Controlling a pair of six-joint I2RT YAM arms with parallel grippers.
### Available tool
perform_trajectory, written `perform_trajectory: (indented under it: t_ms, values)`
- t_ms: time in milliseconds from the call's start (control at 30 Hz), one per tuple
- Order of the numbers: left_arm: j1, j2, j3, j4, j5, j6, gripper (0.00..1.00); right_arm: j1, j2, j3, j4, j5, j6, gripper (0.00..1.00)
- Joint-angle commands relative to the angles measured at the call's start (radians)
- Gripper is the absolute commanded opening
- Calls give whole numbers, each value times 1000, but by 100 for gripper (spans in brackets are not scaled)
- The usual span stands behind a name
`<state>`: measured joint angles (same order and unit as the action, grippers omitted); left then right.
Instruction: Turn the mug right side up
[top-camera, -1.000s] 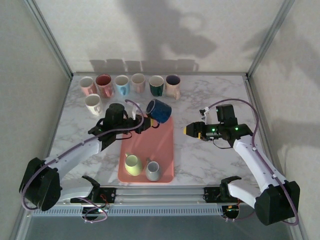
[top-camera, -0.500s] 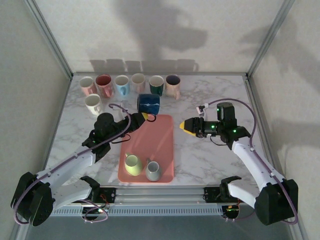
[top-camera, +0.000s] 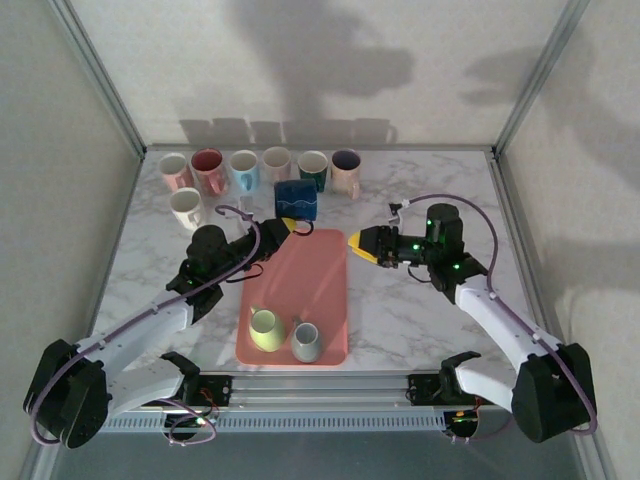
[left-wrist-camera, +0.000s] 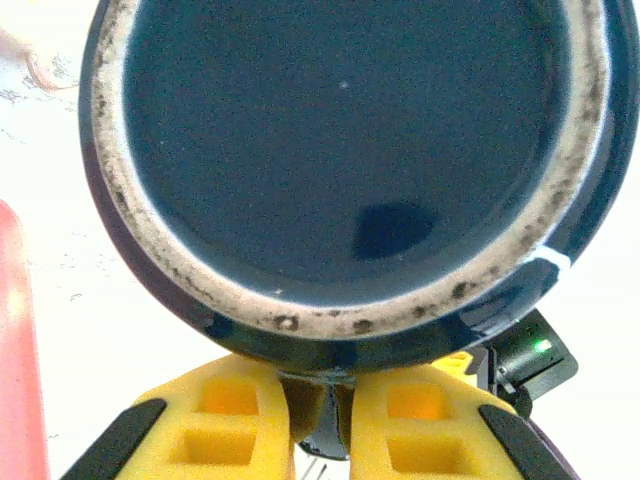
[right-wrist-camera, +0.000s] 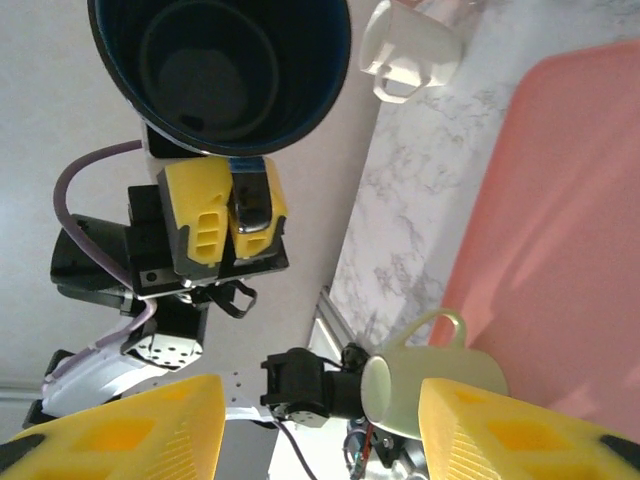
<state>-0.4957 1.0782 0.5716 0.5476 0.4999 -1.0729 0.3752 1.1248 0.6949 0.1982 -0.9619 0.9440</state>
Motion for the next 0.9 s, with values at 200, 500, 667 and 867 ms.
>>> perform_trajectory:
  t_ms: [200,500,667,867]
  values:
    - [5,2,12,138,9,-14,0,118,109,40,290,89,140,50]
    - [5,5,10,141,11,-17,0,203,214,89,408,156,184,52]
    - [5,6,12,148,14,-19,0,230,266,118,464,180,211,51]
    - [5,11,12,158,19,-24,0,246,305,129,528,212,253,47]
